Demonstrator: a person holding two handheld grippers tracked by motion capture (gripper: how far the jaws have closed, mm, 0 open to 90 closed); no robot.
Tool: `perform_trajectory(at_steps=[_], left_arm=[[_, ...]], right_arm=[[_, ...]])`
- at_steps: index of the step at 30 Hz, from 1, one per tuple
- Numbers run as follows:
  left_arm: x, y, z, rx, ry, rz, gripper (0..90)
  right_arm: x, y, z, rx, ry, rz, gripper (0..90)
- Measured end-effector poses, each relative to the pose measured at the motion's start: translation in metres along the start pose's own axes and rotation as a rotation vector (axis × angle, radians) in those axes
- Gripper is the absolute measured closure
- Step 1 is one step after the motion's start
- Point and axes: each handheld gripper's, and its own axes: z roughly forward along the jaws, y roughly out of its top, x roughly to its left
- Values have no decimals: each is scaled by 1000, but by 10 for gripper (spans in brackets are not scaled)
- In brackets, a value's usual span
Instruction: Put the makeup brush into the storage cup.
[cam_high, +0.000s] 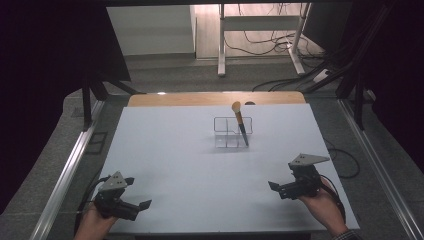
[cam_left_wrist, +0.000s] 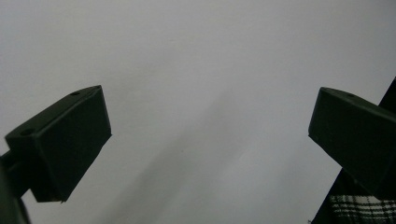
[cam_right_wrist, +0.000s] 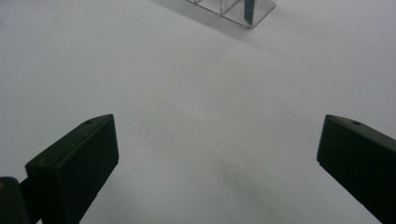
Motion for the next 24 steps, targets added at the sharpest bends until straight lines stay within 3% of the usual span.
perform_trajectory(at_steps=[13,24], left_arm=[[-1,0,0,0,1,3,0],[-1,0,0,-4,2,6,0]], right_arm=[[-5,-12,-13,-1,-19,21,0],[-7,-22,-23,8,-66,30,0]])
